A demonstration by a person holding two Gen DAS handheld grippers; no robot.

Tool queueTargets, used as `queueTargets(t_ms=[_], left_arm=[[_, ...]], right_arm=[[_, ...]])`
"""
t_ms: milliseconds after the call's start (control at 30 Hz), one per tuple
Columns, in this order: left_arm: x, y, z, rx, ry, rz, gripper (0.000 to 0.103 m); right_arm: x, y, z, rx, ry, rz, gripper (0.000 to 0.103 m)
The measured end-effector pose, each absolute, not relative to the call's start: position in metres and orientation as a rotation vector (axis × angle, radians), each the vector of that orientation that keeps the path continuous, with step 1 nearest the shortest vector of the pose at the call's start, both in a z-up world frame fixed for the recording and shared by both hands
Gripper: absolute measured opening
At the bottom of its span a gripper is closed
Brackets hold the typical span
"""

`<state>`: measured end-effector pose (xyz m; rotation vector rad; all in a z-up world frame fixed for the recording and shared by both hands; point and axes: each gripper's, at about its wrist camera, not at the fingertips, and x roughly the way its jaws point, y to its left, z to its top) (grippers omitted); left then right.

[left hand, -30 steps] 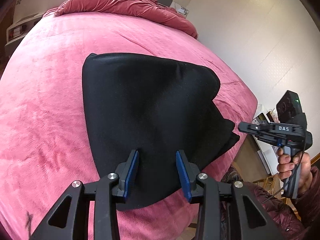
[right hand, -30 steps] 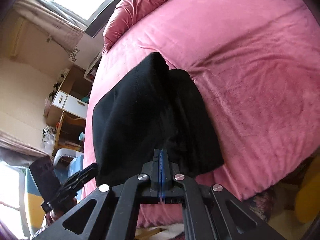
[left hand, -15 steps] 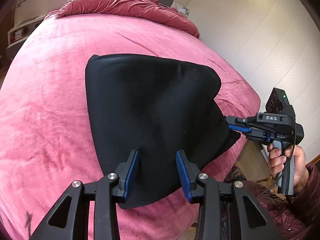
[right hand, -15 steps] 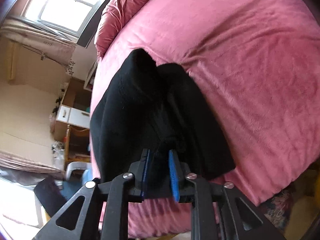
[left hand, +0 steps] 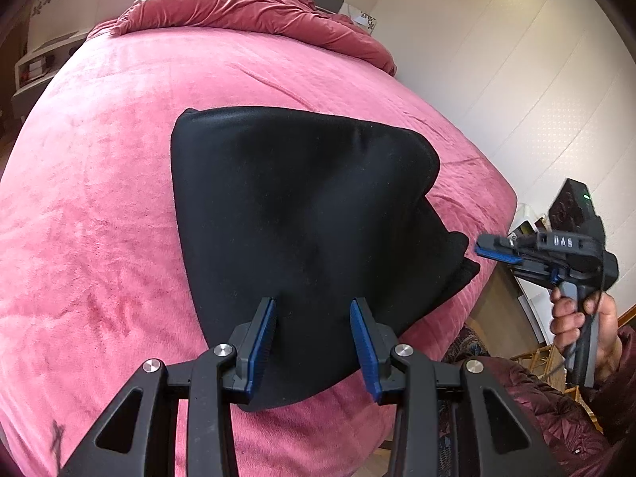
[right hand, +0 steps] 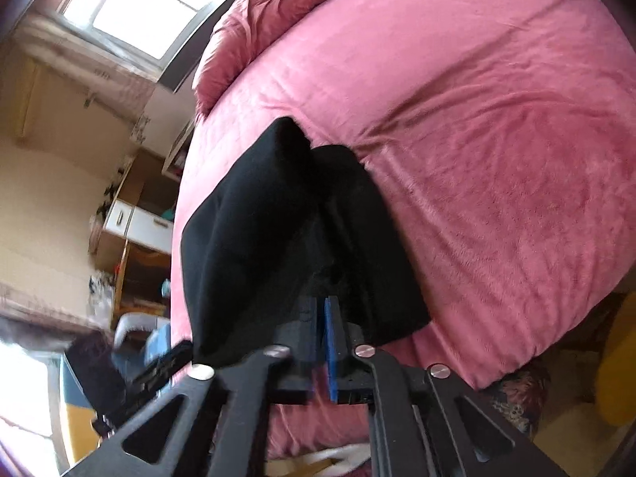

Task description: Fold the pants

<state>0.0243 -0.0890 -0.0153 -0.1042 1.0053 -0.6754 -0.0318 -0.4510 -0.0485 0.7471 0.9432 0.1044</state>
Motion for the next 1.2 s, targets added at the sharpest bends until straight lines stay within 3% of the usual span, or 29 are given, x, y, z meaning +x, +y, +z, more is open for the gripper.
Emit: queueTargets(t_ms=[67, 133, 200, 433, 600, 833, 967, 1200], left_arm=[[0.024, -0.089, -0.015, -0.100, 1.004, -0.674, 0.039], [0.024, -0.090, -0.015, -0.100, 1.007, -0.671, 0.039], [0.025, -0.090, -0.015, -0.095, 1.007, -0.669, 0.039], [0.025, -0.090, -0.017, -0.088, 1.013, -0.674, 0.039], [0.024, -0.096, -0.020, -0.037, 1.011, -0.644, 0.039], [0.024, -0.095, 0.005, 0.021, 0.908, -0.554, 0.039], [0.029, -0.102, 0.015, 0.061, 0.870, -0.530, 0.040], [0.050, -0.122, 0.015, 0.092, 0.876, -0.505, 0.044]], right_arm=[[-0.024, -0.451, -0.054, 0.760, 0.938, 0.101, 0.050], [-0.014, -0.446, -0.060, 0.746, 0.954, 0.099, 0.048], [-0.005, -0.437, -0.064, 0.669, 1.002, 0.062, 0.013], [-0.023, -0.417, -0.038, 0.394, 0.996, 0.051, 0.009], [-0.028, -0.437, -0.069, 0.426, 1.089, -0.017, 0.008], [-0.026, -0.443, -0.025, 0.383, 0.966, -0.048, 0.015], [-0.002, -0.414, -0.007, 0.336, 0.916, 0.044, 0.035], [0.049, -0.375, -0.012, 0.268, 0.915, 0.101, 0.036]])
